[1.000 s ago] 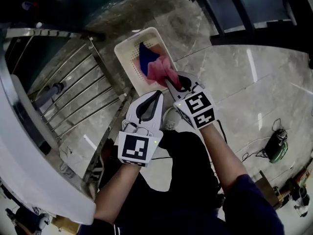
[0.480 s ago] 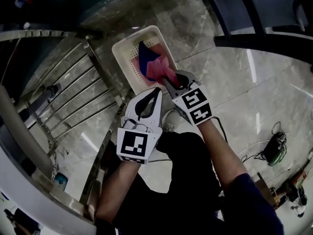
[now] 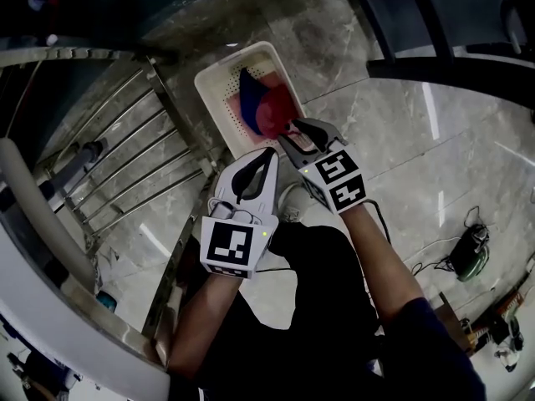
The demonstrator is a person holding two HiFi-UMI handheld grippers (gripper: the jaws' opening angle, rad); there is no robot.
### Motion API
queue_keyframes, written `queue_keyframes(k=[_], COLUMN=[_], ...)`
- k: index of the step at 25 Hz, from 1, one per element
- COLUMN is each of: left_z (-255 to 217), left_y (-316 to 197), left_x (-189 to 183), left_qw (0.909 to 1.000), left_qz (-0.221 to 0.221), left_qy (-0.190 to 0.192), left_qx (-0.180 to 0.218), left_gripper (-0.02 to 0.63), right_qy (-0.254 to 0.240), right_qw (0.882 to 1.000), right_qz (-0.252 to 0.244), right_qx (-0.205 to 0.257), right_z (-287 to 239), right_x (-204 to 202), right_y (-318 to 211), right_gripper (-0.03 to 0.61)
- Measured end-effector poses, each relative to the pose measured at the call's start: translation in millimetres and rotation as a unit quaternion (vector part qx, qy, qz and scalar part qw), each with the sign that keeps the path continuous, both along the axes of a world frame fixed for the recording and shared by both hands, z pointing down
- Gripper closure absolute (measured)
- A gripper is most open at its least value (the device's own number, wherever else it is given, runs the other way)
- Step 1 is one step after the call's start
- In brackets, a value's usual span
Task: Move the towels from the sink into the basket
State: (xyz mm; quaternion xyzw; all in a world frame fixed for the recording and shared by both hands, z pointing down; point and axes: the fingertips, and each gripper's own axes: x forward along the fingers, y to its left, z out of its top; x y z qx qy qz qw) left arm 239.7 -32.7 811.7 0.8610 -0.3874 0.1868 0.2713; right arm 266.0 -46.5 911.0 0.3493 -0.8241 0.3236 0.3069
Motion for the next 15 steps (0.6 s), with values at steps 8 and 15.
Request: queue_keyframes(k=[8,15], left_z=[-45.1,-109.5], left_y=[16.6,35.0], left_x=[-1.8,5.6], left_qw=[0.9999,0.9994], left_qz=[0.009,0.028], left_qy=[0.004,-0.009], left_qx=[0.007,0.020], left_gripper=[0.606,0.606], right_qy=[0.002,-0.003], right_qw=[1.000,0.999], right_qz=[0.007,0.018], right_qx=[0.025,0.040], right_z=[-59.1,-135.2], right_x=[-4.9,4.3], right_y=[2.1,9.4], right_gripper=[0.442,0.442])
